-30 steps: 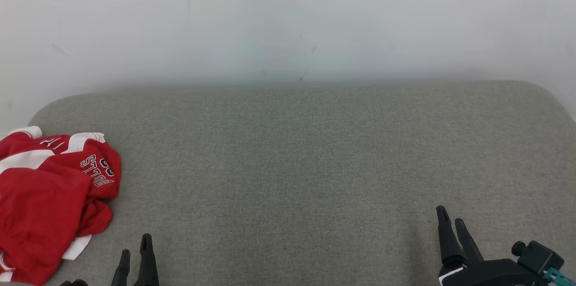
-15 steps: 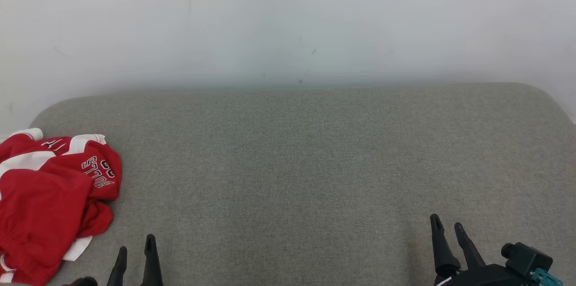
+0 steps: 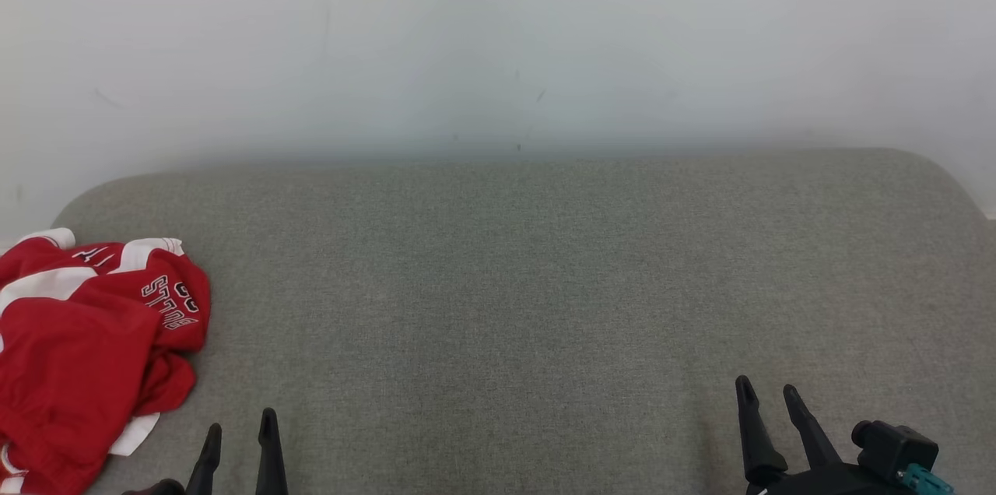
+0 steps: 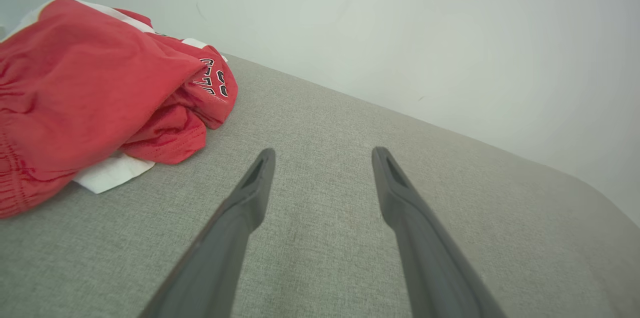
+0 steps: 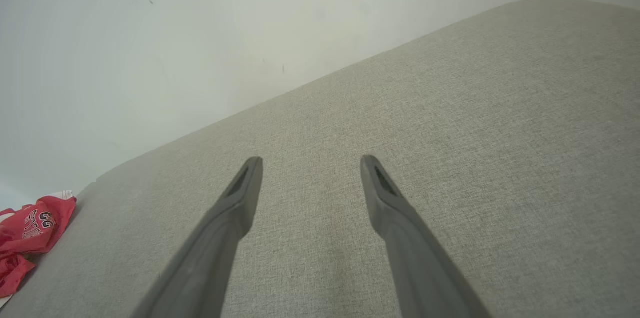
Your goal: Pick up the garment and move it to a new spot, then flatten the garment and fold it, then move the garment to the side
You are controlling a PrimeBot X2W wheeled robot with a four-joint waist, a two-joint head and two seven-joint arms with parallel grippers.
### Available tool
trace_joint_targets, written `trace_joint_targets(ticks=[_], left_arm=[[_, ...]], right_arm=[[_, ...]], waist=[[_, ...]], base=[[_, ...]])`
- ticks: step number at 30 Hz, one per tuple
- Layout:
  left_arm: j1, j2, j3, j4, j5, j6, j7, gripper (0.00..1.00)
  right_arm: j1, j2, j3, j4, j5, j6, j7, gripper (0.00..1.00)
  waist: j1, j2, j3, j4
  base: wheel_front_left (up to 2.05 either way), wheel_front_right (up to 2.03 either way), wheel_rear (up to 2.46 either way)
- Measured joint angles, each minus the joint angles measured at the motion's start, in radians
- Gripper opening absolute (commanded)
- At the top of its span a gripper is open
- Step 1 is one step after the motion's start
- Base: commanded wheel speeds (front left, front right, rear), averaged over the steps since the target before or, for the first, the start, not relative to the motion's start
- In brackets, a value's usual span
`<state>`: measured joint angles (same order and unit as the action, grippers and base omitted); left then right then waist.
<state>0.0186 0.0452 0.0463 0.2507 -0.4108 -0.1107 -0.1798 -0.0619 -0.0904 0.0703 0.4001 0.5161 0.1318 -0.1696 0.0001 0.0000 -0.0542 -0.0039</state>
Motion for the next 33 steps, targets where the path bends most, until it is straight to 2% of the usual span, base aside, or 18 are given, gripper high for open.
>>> trace_joint_targets(ticks=[18, 33], left_arm=[[0.015, 0.001, -0.002, 0.011, 0.164, -0.004, -0.039, 1.0], [0.027, 0.002, -0.005, 0.016, 0.248, 0.002, -0.067, 1.0]], right_arm=[[0.0, -0.01, 0.024, 0.03, -0.172, 0.0, -0.03, 1.0], [0.004, -0.006, 0.033, 0.044, -0.279, 0.0, -0.052, 1.0]], waist=[[0.0, 0.0, -0.016, -0.003], [-0.0001, 0.0, -0.029, -0.005]], base=[[0.0, 0.0, 0.0], [0.0, 0.0, 0.0]])
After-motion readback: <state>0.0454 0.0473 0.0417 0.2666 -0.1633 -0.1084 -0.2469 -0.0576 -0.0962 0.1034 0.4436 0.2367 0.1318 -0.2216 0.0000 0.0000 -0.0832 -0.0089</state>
